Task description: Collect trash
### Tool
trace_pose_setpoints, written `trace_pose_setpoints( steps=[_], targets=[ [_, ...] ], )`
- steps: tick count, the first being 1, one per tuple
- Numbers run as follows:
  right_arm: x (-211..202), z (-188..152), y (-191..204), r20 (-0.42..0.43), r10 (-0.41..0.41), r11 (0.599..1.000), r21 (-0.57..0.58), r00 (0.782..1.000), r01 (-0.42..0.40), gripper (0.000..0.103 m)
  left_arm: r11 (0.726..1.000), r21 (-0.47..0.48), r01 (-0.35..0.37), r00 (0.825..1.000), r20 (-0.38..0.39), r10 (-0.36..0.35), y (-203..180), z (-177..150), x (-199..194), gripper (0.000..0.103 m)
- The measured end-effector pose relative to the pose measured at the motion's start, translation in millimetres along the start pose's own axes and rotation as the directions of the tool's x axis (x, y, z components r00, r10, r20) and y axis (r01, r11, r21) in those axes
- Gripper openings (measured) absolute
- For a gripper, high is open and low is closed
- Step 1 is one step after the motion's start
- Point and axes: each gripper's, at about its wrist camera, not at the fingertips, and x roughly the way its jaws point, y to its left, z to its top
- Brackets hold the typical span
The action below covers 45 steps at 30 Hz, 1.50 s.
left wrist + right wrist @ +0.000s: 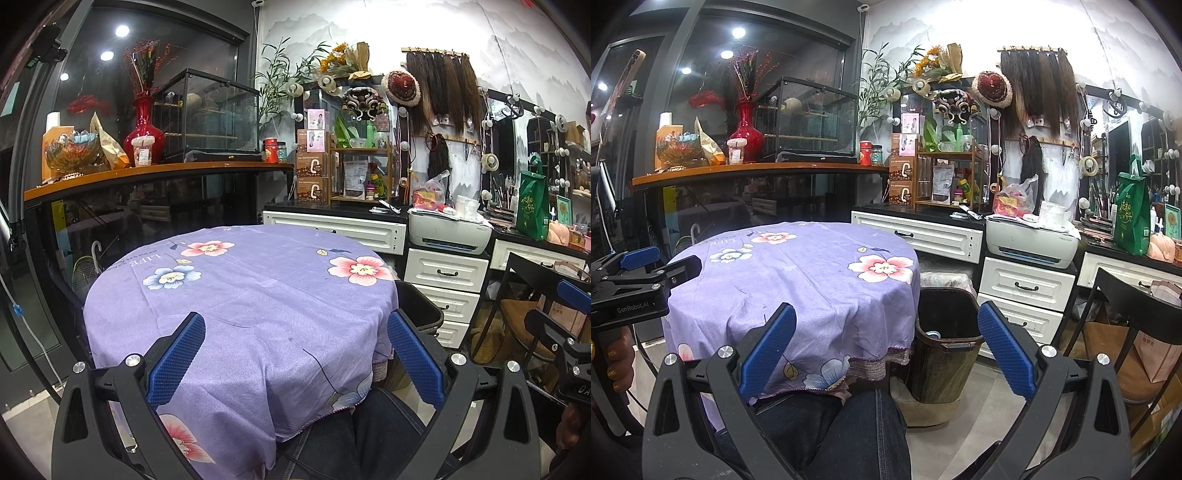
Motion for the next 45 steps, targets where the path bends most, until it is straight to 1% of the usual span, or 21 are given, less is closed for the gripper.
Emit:
trace_pose_setpoints(
  steps=[24,45],
  targets=[
    [-1.0,-3.7,0.8,-0.004,0.003,1.000,-0.002,1.000,-0.003,0.097,1.000,-0.003,0.002,1.000,-0.003,-0.002,9.0,2.6,4.4,0.098],
    [-0.1,-1.8,0.8,-0.004,0.003,1.000,-0.002,1.000,-0.003,0.097,1.000,-0.003,0.003,1.000,-0.004,-0.003,8.1,2.1,4.1,0.098]
  ],
)
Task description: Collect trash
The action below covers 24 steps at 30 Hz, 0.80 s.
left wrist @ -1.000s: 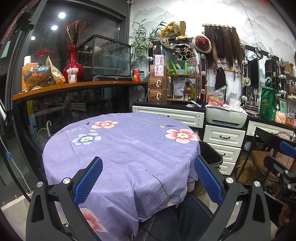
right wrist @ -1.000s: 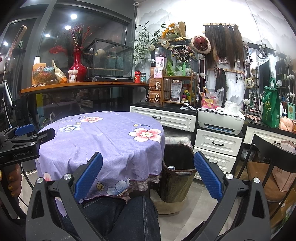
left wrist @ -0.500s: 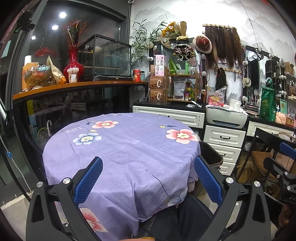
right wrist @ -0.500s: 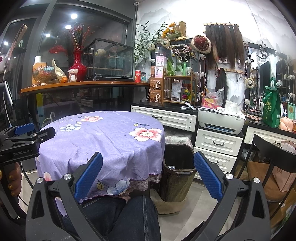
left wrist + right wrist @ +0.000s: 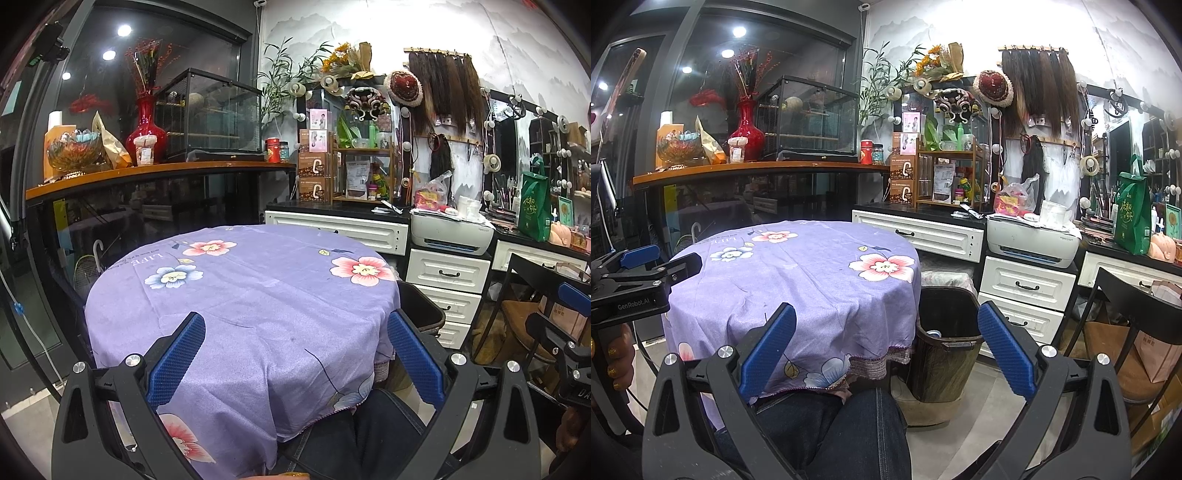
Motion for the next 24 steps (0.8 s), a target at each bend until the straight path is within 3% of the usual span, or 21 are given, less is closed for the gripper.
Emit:
trace_pose_setpoints(
  steps=[24],
  targets=[
    [0.7,-0.9,0.9,-0.002,0.002,1.000,-0.002,1.000,-0.002,0.097,1.000,0.002,-0.002,1.000,-0.001,0.002,0.4,1.0,0.3,0.098]
  ],
)
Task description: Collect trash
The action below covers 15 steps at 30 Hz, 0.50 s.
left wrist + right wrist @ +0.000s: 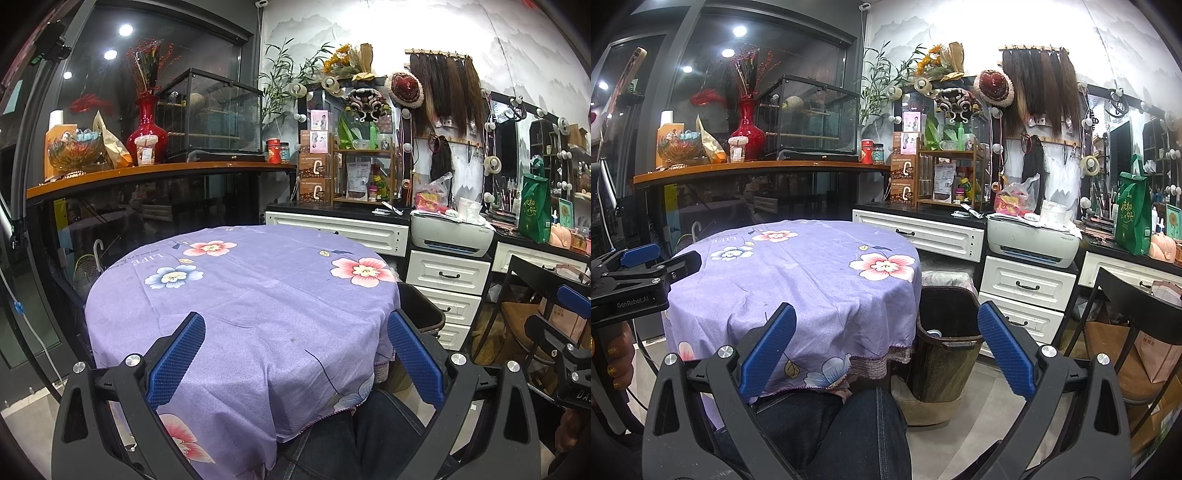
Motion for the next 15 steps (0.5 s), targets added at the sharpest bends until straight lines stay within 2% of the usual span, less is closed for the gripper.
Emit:
trace_pose_setpoints(
  steps=[10,15],
  targets=[
    [0.6,1.3,-0.7,0.001,-0.001,1.000,0.001,1.000,0.001,0.097,1.000,0.002,0.016,1.000,-0.001,-0.016,4.9,1.1,1.8,0.098],
    [0.2,0.5,-0.1,-0.001,0.000,1.000,0.002,1.000,0.000,0.097,1.000,-0.015,-0.007,1.000,0.006,0.007,9.8,1.9,3.0,0.098]
  ],
)
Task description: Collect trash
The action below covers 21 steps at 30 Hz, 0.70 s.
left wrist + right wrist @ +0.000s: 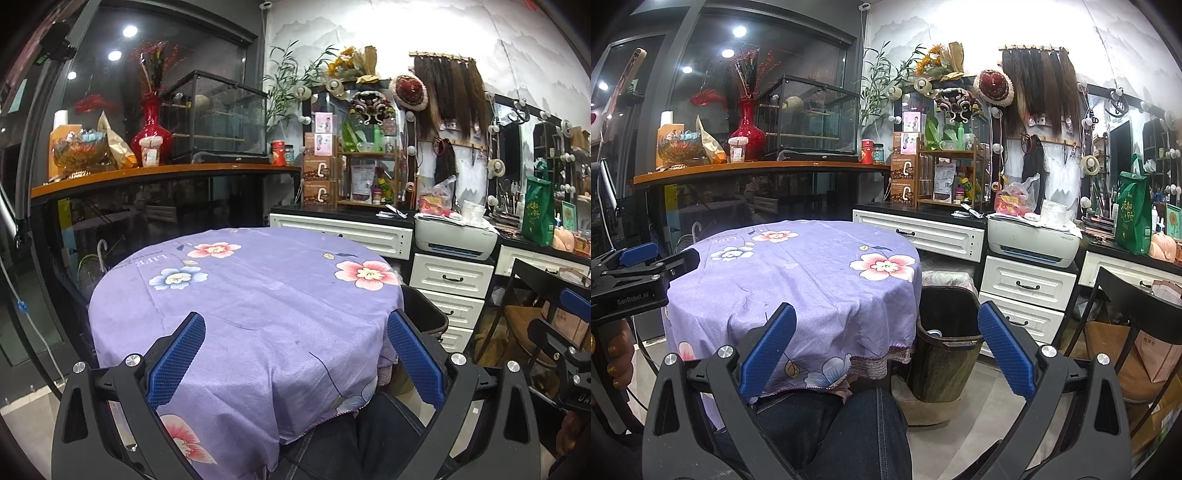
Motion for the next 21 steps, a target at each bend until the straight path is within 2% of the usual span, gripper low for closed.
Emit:
trace_pose_setpoints(
  steps=[21],
  targets=[
    [0.2,-2.7,1.5,-0.005,0.003,1.000,-0.003,1.000,-0.003,0.097,1.000,0.014,0.006,1.000,-0.003,-0.006,0.5,-3.1,-0.1,0.098]
  ],
)
